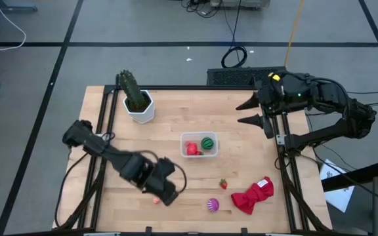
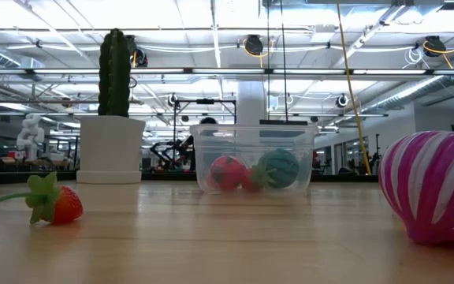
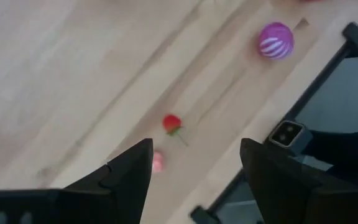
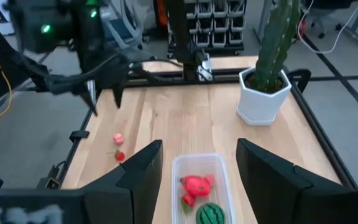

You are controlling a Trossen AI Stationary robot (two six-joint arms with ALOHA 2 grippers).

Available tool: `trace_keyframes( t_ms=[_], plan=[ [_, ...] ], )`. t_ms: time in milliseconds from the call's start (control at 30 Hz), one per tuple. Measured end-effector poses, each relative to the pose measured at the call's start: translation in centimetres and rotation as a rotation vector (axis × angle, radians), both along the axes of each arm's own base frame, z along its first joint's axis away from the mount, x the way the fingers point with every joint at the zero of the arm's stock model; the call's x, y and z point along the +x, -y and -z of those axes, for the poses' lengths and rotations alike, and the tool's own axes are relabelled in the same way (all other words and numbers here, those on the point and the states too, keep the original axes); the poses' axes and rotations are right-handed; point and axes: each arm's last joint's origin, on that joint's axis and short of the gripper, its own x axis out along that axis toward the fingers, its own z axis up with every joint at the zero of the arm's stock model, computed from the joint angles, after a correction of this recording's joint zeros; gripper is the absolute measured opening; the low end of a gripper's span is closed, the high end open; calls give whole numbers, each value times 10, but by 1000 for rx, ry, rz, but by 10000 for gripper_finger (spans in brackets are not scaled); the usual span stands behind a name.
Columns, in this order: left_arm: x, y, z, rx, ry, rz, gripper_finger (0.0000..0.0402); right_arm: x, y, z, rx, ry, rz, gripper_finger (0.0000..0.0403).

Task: Pick and placing Produce into tupperware
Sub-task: Put the peach into the transparent bin

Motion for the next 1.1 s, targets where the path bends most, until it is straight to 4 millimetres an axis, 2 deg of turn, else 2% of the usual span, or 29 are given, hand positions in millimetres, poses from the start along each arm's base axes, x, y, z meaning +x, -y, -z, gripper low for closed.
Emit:
trace_keyframes(
  t_ms=[200, 400, 767, 1100],
  plan=[
    [-7, 25, 13, 77, 9, -22, 246, 1, 0, -1, 7, 12, 4, 196],
    [-8, 36, 28, 86, -74, -18, 260, 0, 0, -1, 13, 8, 6, 196],
    [-5, 45, 51, 71, -202, -32, 393, 0, 0, -1, 33, 5, 14, 196],
    [-7, 58, 68, 35, -261, -139, 352, 0, 0, 1, 52, -15, 20, 196]
  ],
)
